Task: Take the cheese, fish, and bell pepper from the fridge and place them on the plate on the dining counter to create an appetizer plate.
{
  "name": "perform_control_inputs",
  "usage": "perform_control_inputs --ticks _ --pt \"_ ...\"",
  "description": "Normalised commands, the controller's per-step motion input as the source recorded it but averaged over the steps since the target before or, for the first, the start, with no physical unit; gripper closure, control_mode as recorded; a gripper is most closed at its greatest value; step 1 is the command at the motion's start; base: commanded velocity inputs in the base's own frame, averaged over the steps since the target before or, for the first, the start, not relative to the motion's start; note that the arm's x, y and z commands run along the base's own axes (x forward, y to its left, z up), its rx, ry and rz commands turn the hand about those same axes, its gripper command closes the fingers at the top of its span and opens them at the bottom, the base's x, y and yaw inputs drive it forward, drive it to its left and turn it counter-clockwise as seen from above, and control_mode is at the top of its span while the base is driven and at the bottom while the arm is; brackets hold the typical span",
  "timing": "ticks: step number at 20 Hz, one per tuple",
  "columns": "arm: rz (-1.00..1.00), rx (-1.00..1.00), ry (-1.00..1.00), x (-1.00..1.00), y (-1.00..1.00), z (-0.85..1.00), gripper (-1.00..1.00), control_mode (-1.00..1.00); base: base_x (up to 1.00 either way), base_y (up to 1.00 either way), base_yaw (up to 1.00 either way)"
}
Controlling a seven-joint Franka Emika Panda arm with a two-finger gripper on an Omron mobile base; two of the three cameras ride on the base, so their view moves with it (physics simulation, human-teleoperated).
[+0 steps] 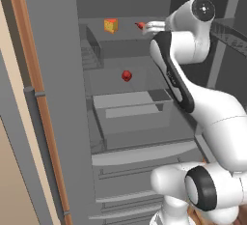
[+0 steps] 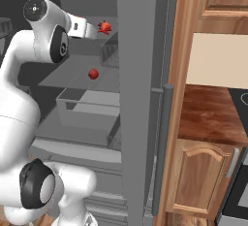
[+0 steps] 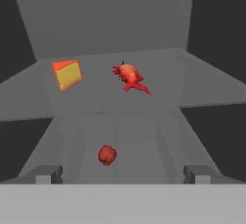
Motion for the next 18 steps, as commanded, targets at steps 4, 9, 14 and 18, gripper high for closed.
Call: perform_control_inputs --ticks 4,9,14,18 --pt "0.00 -0.11 0.12 0.43 0.00 0.11 -1.00 -1.00 0.00 0.00 0.00" --pt "0.00 -0.09 0.08 0.43 0.00 0.00 -1.00 -1.00 0.00 0.00 0.00" --pt "-0.01 -0.04 0.00 0.35 0.00 -0.15 -1.00 -1.00 0.00 0.00 0.00" --pt "-0.03 -0.01 0.00 0.51 -0.02 -0.28 -1.00 -1.00 0.00 0.00 0.00"
